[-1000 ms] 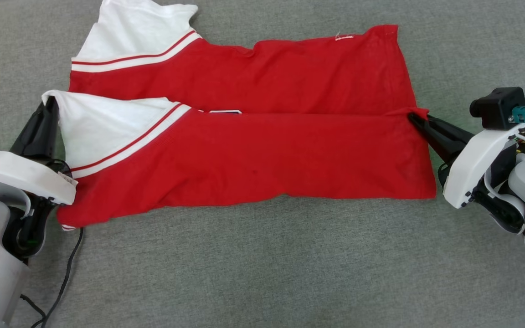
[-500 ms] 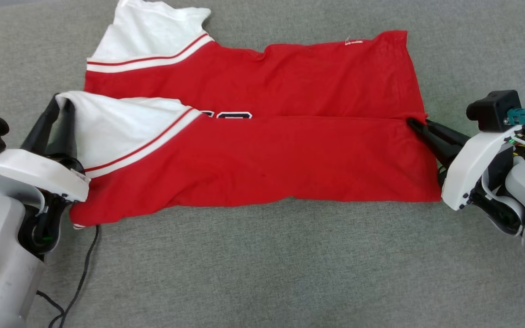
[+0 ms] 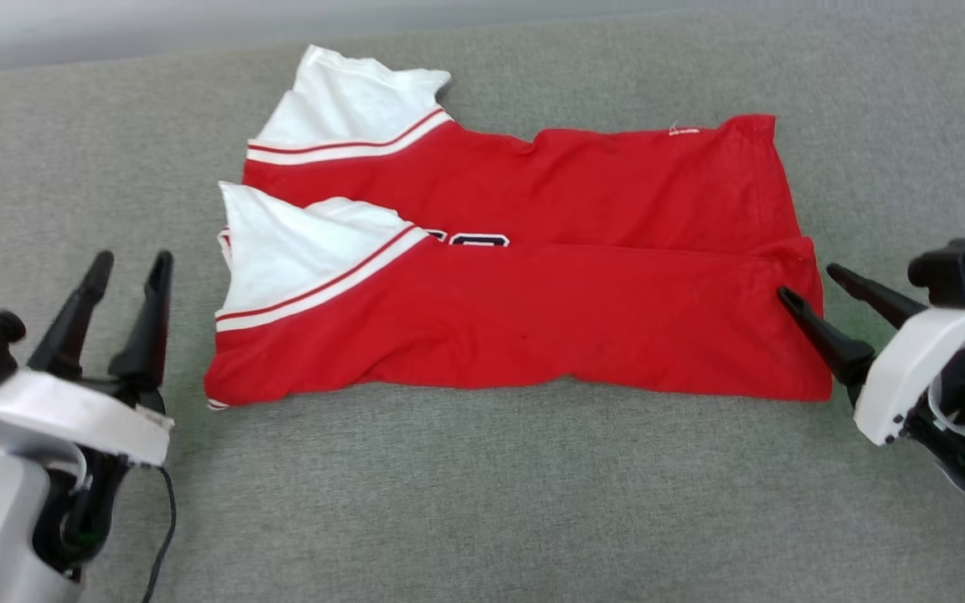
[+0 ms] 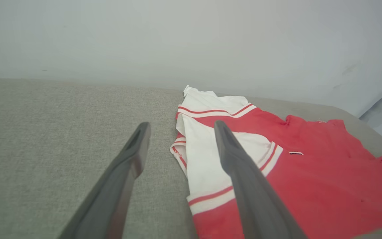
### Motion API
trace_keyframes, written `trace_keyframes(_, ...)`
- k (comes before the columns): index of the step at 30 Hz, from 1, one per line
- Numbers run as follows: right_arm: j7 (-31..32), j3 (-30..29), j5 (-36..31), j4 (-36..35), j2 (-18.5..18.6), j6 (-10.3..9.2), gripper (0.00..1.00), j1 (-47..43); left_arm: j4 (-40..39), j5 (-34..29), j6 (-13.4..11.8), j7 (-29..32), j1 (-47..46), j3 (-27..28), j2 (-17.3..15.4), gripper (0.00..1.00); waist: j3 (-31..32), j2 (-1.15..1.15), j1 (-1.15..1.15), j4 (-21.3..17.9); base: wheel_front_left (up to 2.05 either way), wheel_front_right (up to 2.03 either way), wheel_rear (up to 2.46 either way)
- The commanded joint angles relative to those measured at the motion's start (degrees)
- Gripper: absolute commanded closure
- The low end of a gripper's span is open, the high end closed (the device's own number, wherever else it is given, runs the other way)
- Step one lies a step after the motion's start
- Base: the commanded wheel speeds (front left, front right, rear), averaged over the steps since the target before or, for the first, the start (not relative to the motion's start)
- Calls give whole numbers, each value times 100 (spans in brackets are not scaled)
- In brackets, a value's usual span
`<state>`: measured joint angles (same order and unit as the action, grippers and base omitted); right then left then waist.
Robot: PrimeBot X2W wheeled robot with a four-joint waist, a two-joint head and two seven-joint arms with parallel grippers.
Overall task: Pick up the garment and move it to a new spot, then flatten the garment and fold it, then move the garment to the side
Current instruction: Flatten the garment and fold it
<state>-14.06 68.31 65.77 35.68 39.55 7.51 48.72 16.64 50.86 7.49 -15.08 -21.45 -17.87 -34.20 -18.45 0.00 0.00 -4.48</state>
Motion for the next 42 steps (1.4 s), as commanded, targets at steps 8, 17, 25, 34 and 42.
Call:
trace_keyframes(8,112,-341,34,-362,224,-4,0,-591,-1217,260,-523,707,956,-8,-214,0,211,0,0,114,0,0,0)
trace_keyframes(17,364,-835,-254,-1007,322,-4,0,-938,-2237,971,-1484,2285,1274,-26,-479,0,169,0,0,-88,0,0,0)
trace_keyframes(25,607,-1531,-693,-1501,325,-4,0,-1243,-2106,1275,-2053,3179,1151,6,-770,0,-29,0,0,-439,0,0,0)
trace_keyframes(34,866,-2225,-1067,-1812,110,-4,0,-1677,-2006,1358,-2254,3870,1159,-188,-1056,0,-193,0,0,-616,0,0,0)
trace_keyframes(42,1192,-2728,-1338,-2040,-11,-4,0,-1966,-2032,1507,-2402,4463,1305,-441,-1151,52,-296,0,0,-611,0,0,0)
